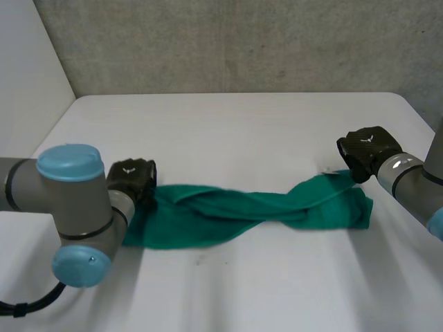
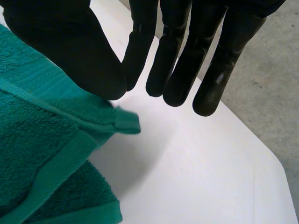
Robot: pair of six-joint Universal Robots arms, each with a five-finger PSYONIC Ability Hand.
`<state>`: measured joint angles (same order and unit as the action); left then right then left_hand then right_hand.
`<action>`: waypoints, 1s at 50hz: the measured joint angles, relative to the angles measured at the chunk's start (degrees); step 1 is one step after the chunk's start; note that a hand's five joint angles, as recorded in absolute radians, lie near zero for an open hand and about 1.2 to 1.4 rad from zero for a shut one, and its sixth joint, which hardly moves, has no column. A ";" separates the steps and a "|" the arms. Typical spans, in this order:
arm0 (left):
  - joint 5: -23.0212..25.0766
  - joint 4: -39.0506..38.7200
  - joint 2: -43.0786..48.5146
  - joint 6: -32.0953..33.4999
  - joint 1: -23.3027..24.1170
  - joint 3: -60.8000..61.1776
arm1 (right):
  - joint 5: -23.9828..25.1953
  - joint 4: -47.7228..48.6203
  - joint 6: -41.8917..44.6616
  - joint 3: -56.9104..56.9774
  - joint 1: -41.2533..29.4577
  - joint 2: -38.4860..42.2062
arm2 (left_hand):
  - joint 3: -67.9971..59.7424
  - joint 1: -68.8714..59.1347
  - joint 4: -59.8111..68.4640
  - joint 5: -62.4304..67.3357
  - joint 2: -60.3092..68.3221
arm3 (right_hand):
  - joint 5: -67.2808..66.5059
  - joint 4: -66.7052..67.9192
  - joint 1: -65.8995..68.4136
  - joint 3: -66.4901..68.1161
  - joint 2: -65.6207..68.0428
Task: Fold the towel.
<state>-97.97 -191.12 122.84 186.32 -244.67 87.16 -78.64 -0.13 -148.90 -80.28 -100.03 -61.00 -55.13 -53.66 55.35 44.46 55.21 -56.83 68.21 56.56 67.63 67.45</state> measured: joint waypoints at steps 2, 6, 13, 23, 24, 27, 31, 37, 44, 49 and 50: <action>0.06 -0.36 -0.50 0.04 -0.45 -0.26 | 0.05 -0.05 -0.31 0.28 -0.10 0.08 | 2.77 0.58 -2.90 -1.40 -2.86 | 8.43 -9.65 -7.89 -9.38 -9.37; 0.12 -0.41 -1.49 0.04 -0.80 -0.02 | 0.11 -0.31 -1.08 0.55 -0.12 0.13 | 5.23 3.56 -5.42 -3.61 -5.26 | 24.88 -26.93 -21.05 -26.45 -26.48; 0.28 0.15 -4.91 0.02 -0.88 2.83 | 1.82 -3.34 -4.57 1.38 0.41 -0.05 | 9.43 8.51 -9.88 -8.80 -9.72 | 27.23 -29.07 -22.20 -28.35 -27.53; 0.38 0.42 -6.43 0.01 -1.18 4.19 | 10.76 -13.24 -12.66 3.64 0.93 0.40 | 11.49 9.94 -12.03 -11.29 -11.83 | 40.21 -41.72 -32.77 -41.12 -40.58; 0.38 0.45 -6.46 0.01 -1.27 4.19 | 11.32 -13.74 -13.59 3.82 0.91 0.52 | 11.80 10.37 -12.34 -11.62 -12.20 | 40.21 -41.72 -32.77 -41.12 -40.58; 0.39 0.55 -6.58 0.01 -1.60 4.12 | 13.77 -15.46 -18.84 4.66 0.78 1.42 | 12.59 11.17 -13.11 -12.36 -12.84 | 40.25 -41.75 -32.77 -41.12 -40.58; 0.41 0.62 -6.70 0.03 -1.94 4.05 | 14.86 -15.59 -21.97 5.19 0.62 2.54 | 13.03 11.51 -13.66 -12.88 -13.38 | 40.25 -41.75 -32.77 -41.12 -40.58; 0.41 0.66 -6.46 0.08 -2.47 4.07 | 15.06 -14.57 -23.62 6.21 -0.03 5.17 | 13.53 11.96 -14.26 -13.47 -14.03 | 39.95 -41.47 -32.70 -40.85 -40.36; 0.42 0.51 -4.67 0.14 -3.33 4.16 | 13.87 -11.64 -23.32 9.49 -1.74 10.62 | 13.53 11.96 -14.37 -13.46 -14.11 | 33.35 -33.37 -26.62 -32.28 -32.31; 0.43 0.44 -3.31 0.43 -3.67 3.82 | 12.98 -10.99 -23.39 10.98 -1.93 12.12 | 13.53 11.96 -14.37 -13.44 -14.11 | 22.05 -21.41 -16.01 -20.79 -19.83; 0.45 0.43 -2.81 0.65 -3.82 3.65 | 12.51 -10.36 -23.64 11.64 -1.96 12.54 | 13.53 11.96 -14.37 -13.43 -14.11 | 10.95 -10.20 -7.18 -9.81 -9.34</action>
<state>-97.53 -190.69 120.03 186.96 -248.48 90.81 -66.13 -10.49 -172.54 -68.63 -101.99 -48.46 -41.61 -41.70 40.98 31.03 41.10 -45.88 58.01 49.39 57.82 58.11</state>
